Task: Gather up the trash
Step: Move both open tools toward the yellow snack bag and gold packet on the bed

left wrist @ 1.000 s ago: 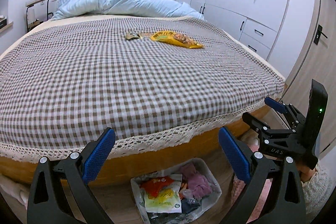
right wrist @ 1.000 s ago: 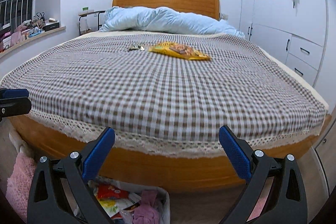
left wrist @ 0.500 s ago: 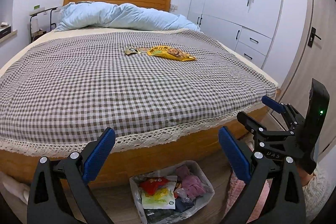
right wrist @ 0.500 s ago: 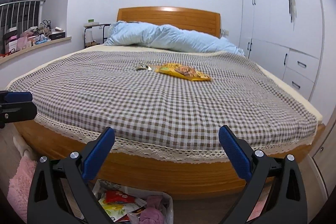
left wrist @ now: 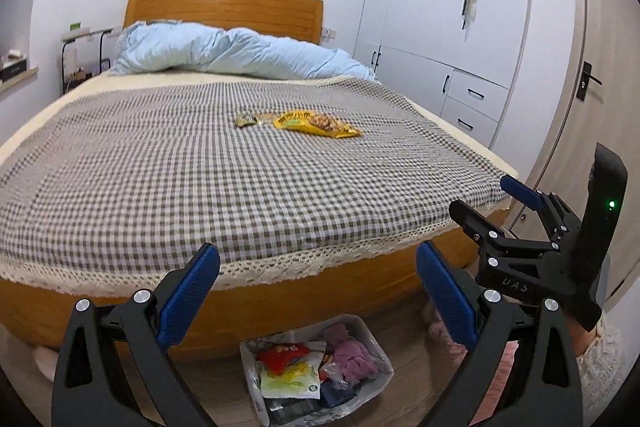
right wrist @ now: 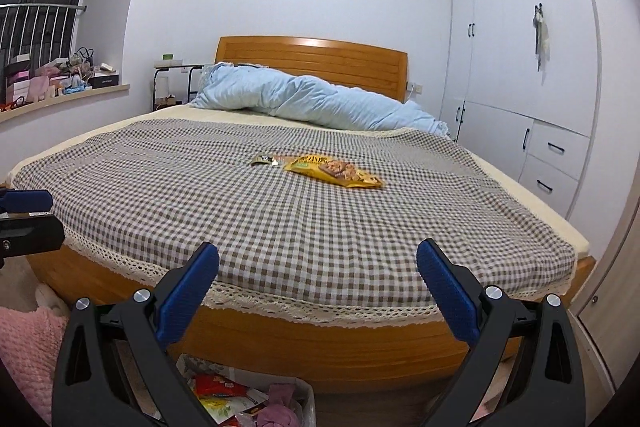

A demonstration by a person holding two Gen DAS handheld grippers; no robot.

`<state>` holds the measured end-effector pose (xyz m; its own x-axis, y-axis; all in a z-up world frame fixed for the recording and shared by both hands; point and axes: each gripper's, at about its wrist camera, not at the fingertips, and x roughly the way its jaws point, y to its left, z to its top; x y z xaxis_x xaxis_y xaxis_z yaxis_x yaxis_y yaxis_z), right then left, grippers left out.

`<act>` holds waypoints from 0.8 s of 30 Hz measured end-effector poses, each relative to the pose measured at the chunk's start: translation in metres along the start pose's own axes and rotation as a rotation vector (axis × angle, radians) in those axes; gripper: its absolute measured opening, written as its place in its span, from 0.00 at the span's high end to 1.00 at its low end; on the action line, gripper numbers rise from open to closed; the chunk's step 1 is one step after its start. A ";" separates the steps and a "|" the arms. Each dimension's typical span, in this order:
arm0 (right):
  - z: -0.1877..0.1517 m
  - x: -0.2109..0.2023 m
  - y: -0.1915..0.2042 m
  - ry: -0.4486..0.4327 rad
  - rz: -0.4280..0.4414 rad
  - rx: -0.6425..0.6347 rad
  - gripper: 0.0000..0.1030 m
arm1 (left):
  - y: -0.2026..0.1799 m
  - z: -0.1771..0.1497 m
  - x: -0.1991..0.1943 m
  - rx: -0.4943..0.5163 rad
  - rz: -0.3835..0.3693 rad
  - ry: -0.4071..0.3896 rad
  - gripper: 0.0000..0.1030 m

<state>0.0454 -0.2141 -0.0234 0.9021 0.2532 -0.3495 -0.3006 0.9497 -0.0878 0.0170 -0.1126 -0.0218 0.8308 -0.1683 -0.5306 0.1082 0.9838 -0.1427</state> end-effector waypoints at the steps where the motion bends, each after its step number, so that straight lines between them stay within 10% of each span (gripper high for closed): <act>1: 0.001 -0.001 -0.001 -0.004 -0.001 0.002 0.08 | -0.001 0.003 -0.002 0.007 0.002 -0.008 0.08; 24: 0.079 0.116 -0.010 -0.121 0.005 0.130 0.08 | 0.046 0.099 0.071 -0.037 -0.067 -0.165 0.08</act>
<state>0.1773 -0.1794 0.0105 0.9337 0.2706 -0.2344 -0.2694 0.9623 0.0377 0.1345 -0.0728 0.0164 0.9010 -0.2180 -0.3750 0.1484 0.9673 -0.2056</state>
